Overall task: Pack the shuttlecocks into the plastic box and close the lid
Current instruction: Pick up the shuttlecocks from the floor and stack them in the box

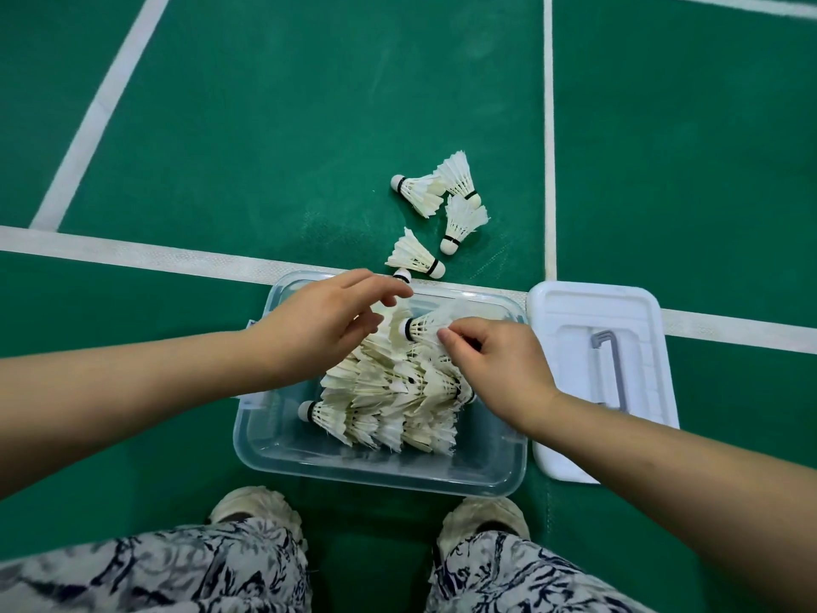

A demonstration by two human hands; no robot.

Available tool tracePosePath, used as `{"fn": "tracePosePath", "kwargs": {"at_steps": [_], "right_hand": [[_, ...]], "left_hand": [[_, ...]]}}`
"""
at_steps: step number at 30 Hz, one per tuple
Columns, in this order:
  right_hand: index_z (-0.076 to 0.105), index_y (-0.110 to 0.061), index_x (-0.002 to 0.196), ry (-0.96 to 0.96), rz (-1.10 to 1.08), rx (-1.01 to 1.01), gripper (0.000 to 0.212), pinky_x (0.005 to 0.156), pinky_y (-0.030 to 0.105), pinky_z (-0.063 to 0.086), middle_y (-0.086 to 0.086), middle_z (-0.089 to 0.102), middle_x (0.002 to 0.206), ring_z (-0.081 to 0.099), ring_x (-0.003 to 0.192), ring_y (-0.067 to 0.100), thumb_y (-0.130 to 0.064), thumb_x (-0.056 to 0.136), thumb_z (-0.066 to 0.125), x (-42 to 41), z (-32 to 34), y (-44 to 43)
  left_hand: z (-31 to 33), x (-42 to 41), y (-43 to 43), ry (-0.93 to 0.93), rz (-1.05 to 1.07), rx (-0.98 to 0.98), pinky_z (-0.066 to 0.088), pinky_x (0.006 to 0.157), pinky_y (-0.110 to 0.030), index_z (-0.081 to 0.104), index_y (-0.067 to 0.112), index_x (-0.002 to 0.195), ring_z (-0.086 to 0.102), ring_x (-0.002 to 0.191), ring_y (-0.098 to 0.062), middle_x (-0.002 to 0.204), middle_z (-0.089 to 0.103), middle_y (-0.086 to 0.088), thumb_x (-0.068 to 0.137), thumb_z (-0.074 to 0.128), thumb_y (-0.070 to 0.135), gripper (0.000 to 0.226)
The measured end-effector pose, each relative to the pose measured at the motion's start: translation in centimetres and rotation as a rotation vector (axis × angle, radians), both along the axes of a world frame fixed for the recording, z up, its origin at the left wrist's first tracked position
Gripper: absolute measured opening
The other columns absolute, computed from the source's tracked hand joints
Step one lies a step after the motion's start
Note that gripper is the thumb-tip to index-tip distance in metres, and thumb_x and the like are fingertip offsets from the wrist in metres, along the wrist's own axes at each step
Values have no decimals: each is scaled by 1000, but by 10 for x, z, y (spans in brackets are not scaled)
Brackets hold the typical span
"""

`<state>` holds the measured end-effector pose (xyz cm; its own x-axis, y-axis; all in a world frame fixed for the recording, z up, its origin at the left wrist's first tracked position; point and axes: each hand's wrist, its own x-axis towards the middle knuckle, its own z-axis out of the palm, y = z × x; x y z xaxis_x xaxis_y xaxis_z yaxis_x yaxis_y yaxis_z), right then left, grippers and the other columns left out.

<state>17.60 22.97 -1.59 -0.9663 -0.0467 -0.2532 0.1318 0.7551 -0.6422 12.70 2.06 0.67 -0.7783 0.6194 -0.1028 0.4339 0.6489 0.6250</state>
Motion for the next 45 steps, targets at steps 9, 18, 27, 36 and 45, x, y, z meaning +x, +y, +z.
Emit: {"fn": "tracePosePath", "kwargs": {"at_steps": [9, 18, 27, 36, 45], "right_hand": [[67, -15, 91, -101, 209, 82, 32, 70, 31, 48, 4, 68, 81, 60, 81, 22, -36, 95, 43, -8, -5, -15], [33, -21, 48, 17, 230, 86, 50, 48, 24, 29, -3, 38, 44, 39, 46, 13, -53, 85, 31, -24, -7, -17], [25, -30, 46, 159, 215, -78, 43, 45, 25, 28, -10, 29, 40, 35, 43, 10, -45, 86, 31, -38, -9, -18], [22, -29, 46, 187, 216, -35, 43, 43, 17, 19, -8, 26, 41, 36, 48, 12, -46, 84, 30, -29, -5, -10], [22, -28, 46, 217, 259, -76, 45, 45, 26, 34, -10, 26, 40, 36, 45, 14, -43, 87, 30, -22, 4, -11]], "left_hand": [[1, -24, 7, 46, -69, -77, 35, 71, -21, 50, 21, 124, 47, 70, -3, 109, 57, 3, 91, 48, 18, 32], [-33, -133, 50, 24, 16, -421, 41, 91, -38, 31, 21, 135, 50, 112, -31, 131, 44, -13, 86, 53, 43, 58], [-87, -167, 91, -105, -26, -452, 43, 98, -40, 1, 40, 142, 48, 119, -34, 153, 9, -9, 61, 77, 49, 112], [-97, -162, 110, -67, -150, -462, 42, 85, -29, 2, 42, 142, 45, 122, -31, 155, -10, -4, 64, 80, 10, 115], [-87, -156, 113, -11, -280, -556, 46, 77, -36, 46, 22, 126, 51, 97, -29, 144, 19, -8, 74, 59, -7, 61]]}}
